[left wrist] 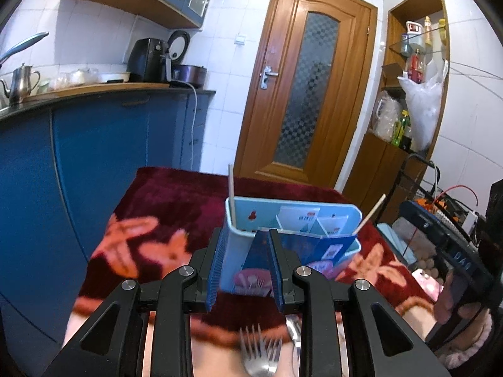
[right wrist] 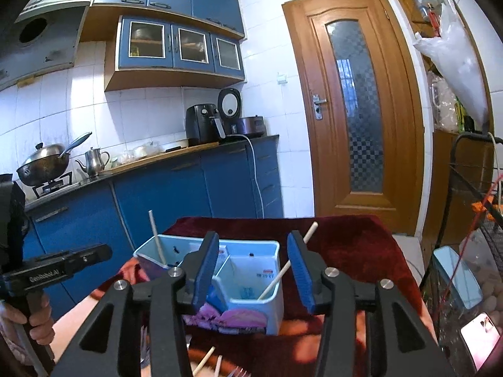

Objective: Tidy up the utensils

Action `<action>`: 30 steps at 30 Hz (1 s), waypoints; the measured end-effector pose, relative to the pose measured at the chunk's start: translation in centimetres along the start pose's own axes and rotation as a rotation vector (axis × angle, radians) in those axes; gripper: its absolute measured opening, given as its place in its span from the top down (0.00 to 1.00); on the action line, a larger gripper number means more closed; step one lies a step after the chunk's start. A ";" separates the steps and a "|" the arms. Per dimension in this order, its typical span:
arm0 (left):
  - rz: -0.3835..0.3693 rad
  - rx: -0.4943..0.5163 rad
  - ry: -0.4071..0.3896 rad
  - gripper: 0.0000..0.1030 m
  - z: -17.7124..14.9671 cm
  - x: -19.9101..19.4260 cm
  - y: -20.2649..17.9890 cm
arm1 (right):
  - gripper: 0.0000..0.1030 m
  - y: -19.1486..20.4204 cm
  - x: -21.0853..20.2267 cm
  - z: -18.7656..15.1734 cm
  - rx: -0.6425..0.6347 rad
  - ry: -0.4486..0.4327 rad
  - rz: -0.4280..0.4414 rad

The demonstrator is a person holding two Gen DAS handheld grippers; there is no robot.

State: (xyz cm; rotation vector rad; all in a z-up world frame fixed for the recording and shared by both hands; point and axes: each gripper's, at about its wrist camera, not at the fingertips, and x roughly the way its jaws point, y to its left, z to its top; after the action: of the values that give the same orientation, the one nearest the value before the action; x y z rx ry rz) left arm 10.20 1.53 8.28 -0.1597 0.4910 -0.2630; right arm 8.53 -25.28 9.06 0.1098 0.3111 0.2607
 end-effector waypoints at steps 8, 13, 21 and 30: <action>-0.010 0.009 0.088 0.73 -1.9 -0.5 0.1 | 0.52 0.2 -1.5 -1.9 0.042 0.108 0.020; -0.014 0.021 0.142 0.73 -3.3 -0.1 0.0 | 0.52 0.7 -1.5 -3.6 0.041 0.191 0.006; -0.003 0.026 0.244 0.73 -5.5 1.6 0.2 | 0.52 0.5 -1.0 -6.3 0.058 0.305 -0.004; -0.033 -0.017 0.376 0.72 -7.6 4.2 0.7 | 0.52 -0.1 0.7 -8.6 0.097 0.428 0.008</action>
State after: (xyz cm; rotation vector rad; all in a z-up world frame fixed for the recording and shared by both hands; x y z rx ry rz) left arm 10.29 0.32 -0.34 -0.1349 0.8642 -0.3236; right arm 6.44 -24.62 0.67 0.1514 0.7488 0.2759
